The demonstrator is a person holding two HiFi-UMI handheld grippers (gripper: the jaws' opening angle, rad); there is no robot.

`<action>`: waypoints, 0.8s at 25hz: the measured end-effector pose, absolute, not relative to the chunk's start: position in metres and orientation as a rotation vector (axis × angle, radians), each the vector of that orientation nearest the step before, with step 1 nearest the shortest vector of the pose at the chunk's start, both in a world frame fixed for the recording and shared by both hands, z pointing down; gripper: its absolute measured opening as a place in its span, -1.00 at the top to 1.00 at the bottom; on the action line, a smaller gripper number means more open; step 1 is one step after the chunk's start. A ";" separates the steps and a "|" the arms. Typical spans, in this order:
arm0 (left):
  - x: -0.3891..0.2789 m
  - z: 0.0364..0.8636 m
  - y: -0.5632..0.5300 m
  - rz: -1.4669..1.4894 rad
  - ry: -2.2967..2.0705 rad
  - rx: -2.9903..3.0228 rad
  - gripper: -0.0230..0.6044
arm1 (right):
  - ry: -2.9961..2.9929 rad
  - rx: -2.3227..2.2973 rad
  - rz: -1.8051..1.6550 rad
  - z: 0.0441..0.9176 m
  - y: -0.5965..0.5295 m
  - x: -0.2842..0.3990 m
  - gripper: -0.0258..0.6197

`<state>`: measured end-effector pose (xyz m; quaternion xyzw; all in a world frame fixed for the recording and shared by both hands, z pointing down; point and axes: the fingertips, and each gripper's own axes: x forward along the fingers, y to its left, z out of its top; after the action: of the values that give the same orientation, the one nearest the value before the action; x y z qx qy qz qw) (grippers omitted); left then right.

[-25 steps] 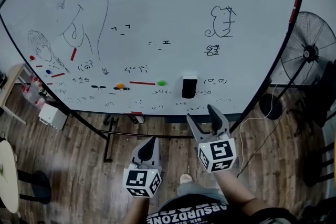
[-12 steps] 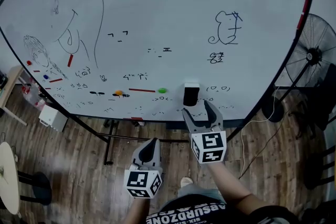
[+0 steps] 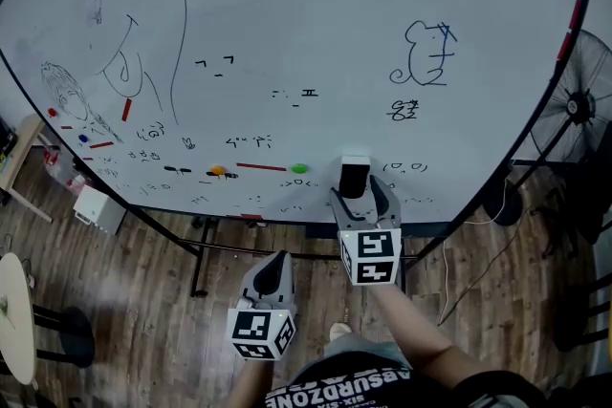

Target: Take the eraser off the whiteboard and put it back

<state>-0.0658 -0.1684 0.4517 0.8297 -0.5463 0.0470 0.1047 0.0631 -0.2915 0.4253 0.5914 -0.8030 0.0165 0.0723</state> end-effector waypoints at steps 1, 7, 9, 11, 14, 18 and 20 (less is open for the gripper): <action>-0.065 0.452 -0.170 0.138 -1.612 2.445 0.91 | -2.409 1.780 0.044 0.426 -0.294 0.063 0.01; -0.062 0.459 -0.177 0.131 -1.609 2.428 0.91 | -2.377 1.821 0.042 0.435 -0.306 0.061 0.01; -0.061 0.460 -0.178 0.126 -1.606 2.422 0.91 | -2.362 1.855 0.045 0.435 -0.308 0.061 0.01; -0.059 0.462 -0.179 0.127 -1.606 2.417 0.91 | -2.348 1.890 0.045 0.434 -0.311 0.062 0.01; -0.057 0.466 -0.181 0.131 -1.605 2.409 0.91 | -2.338 1.924 0.051 0.434 -0.314 0.063 0.01; -0.052 0.470 -0.183 0.136 -1.597 2.407 0.91 | -2.316 1.956 0.041 0.434 -0.316 0.066 0.07; -0.050 0.471 -0.184 0.135 -1.599 2.407 0.90 | -2.310 1.968 0.031 0.434 -0.316 0.067 0.12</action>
<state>-0.0500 -0.1841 0.4714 0.8257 -0.5484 0.0464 0.1241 0.0674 -0.3160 0.4341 0.6475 -0.7601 0.0103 0.0535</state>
